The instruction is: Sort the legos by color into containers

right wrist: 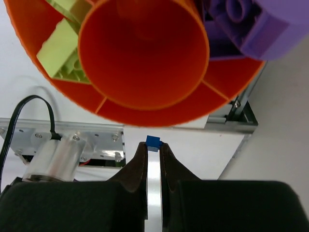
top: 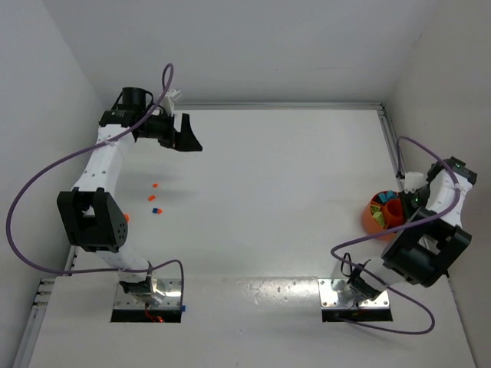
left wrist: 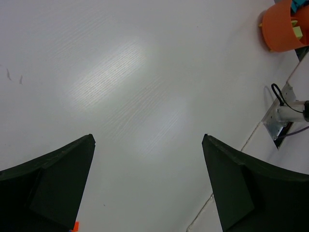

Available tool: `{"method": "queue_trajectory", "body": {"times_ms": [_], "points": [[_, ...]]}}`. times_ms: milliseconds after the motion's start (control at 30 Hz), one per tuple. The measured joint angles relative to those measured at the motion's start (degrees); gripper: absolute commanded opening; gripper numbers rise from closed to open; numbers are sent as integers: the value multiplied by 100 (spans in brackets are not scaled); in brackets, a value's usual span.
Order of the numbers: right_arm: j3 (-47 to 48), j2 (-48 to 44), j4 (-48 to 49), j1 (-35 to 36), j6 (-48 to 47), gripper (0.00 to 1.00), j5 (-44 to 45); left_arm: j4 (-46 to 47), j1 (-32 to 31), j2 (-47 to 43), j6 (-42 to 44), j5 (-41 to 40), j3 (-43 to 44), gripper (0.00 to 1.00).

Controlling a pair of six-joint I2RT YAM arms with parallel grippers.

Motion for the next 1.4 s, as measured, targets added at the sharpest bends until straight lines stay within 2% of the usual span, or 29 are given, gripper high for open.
{"method": "queue_trajectory", "body": {"times_ms": [167,467,733,800,900,967,1167,1233,1400], "points": [[0,245,254,9,-24,1,-168,9,0,-20,-11,-146,-116,100],[11,365,485,55,-55,23,-306,46,0,-219,-15,-348,-317,100],[11,354,557,55,-68,24,-332,105,2,-330,-35,-503,-479,100],[13,330,542,83,-87,20,-387,136,28,-380,-39,-525,-529,100],[133,284,363,107,-146,20,-566,131,136,-470,-37,-562,-595,100],[369,221,162,179,-179,20,-741,79,297,-535,13,-651,-619,95],[1574,293,-258,1121,17,21,-1443,-240,951,-697,656,-1235,-1073,77],[1829,466,-234,1606,245,21,-1622,-337,1108,-697,946,-1545,-1445,74],[2218,1095,37,2848,970,21,-2090,-647,1147,-715,2046,-2216,-2524,74]]}}
